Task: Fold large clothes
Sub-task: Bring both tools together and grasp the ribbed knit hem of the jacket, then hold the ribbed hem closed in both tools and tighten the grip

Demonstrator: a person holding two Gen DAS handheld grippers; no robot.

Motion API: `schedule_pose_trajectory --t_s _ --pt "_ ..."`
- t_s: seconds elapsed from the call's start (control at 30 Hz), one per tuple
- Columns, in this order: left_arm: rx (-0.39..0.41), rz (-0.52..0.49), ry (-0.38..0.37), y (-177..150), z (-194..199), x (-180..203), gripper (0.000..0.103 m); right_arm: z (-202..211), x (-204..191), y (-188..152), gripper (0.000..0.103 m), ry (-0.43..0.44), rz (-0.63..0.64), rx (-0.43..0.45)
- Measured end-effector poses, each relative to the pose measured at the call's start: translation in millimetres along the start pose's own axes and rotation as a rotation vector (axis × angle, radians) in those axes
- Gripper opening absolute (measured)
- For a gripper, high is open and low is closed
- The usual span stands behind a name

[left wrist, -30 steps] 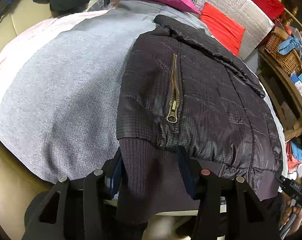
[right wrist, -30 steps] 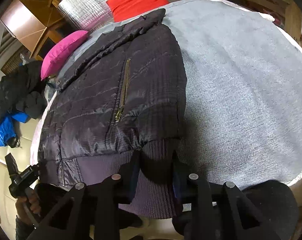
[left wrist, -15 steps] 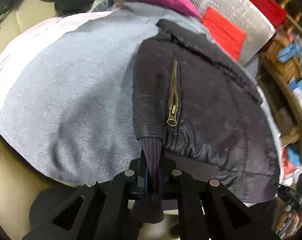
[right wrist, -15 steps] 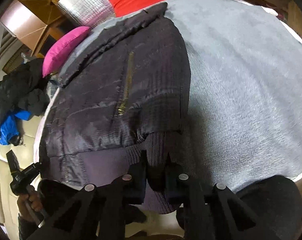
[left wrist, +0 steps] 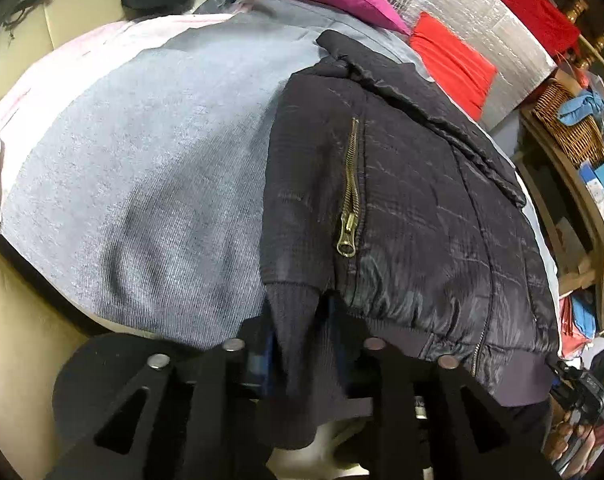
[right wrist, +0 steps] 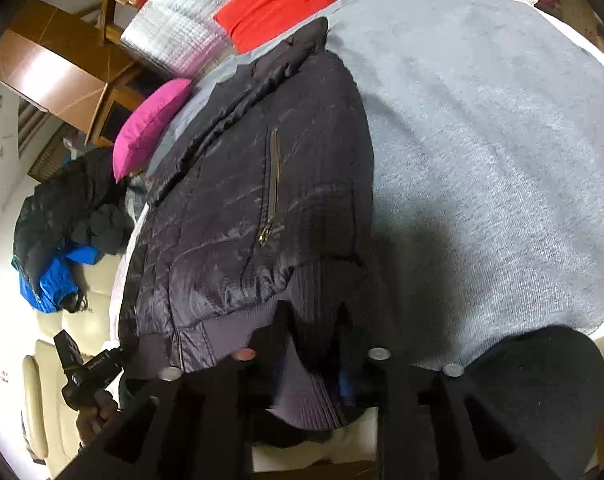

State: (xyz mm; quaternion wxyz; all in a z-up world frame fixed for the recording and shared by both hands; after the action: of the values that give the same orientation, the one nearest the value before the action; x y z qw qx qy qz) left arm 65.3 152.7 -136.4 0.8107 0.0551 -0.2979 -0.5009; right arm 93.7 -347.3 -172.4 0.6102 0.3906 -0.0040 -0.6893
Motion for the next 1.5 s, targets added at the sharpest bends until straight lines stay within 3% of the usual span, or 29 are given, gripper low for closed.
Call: schedule_pose_trajectory --t_s 0.03,0.07,0.17,0.2,0.23,0.27,0.3,0.33,0.5,0.73,0.87,1.03,1.17,1.3,1.37,1.43,1.5 --pt "0.01 -0.002 0.008 1.5 -0.6 0.6 0.048 -1.0 -0.7 1.5 0.066 -0.004 -0.004 0.008" --pt "0.019 -0.004 0.019 2.9 -2.5 2.5 0.059 -1.4 0.7 2.2 0.072 -0.011 -0.012 0.018" --pt "0.008 -0.011 0.021 6.9 -13.4 7.9 0.059 -9.6 1.9 3.4 0.072 -0.035 -0.014 0.004" --pt "-0.004 -0.015 0.027 6.9 -17.2 9.5 0.054 -14.8 2.3 3.2 0.072 -0.036 -0.016 -0.013" --pt "-0.007 -0.022 0.031 5.0 -18.0 9.7 0.047 -20.2 0.8 2.8 0.064 -0.04 -0.009 -0.027" --pt "-0.002 -0.044 0.03 5.1 -17.3 12.2 0.026 -24.7 -1.2 2.2 0.055 -0.045 0.006 -0.042" --pt "0.012 -0.06 0.058 5.2 -16.8 16.9 0.014 -28.6 -4.7 0.9 0.031 -0.065 0.028 -0.059" --pt "0.013 -0.067 0.046 6.2 -15.3 18.9 0.014 -30.0 -5.7 -0.4 0.018 -0.078 0.039 -0.066" --pt "0.021 -0.028 -0.067 12.5 11.0 7.8 0.013 -16.3 -8.6 3.8 0.014 -0.037 0.054 -0.083" --pt "0.009 -0.025 -0.102 14.7 23.2 13.1 0.012 3.5 -3.9 2.5 0.014 0.066 -0.009 -0.068" --pt "0.06 -0.034 -0.162 24.8 42.4 18.7 0.012 15.2 -1.8 11.1 0.014 0.135 -0.042 -0.036" --pt "0.002 -0.023 -0.116 24.1 24.3 9.1 0.012 16.7 6.7 12.9 0.014 0.148 -0.051 -0.037" --pt "0.066 -0.065 -0.149 23.1 40.9 20.8 0.012 21.8 1.2 12.4 0.014 0.198 -0.058 -0.01" --pt "0.0 -0.02 -0.12 27.3 19.0 10.2 0.012 20.8 3.9 17.6 0.014 0.186 -0.047 -0.01" --pt "0.024 -0.03 -0.143 25.1 26.3 10.7 0.012 12.2 13.3 12.1 0.014 0.194 -0.09 -0.038" --pt "0.064 -0.058 -0.166 26.4 35.4 18.0 0.012 15.4 11.0 9.6 0.014 0.212 -0.091 -0.025" --pt "0.054 -0.069 -0.152 29.3 32.2 19.5 0.012 21.5 7.3 13.9 0.014 0.221 -0.075 0.0"
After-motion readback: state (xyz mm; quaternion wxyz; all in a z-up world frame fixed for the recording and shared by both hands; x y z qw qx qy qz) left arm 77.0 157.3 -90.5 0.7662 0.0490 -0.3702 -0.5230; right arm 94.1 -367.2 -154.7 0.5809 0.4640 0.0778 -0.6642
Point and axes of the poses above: each gripper's, at about its wrist camera, not at the fingertips, and z roughly against the way its jaws point, x to its right, y to its top, the point moved 1 cm from there along -z, roughly the way its jaws point, and after that the axes turned 8 degrees about z, right-handed, at the moved point
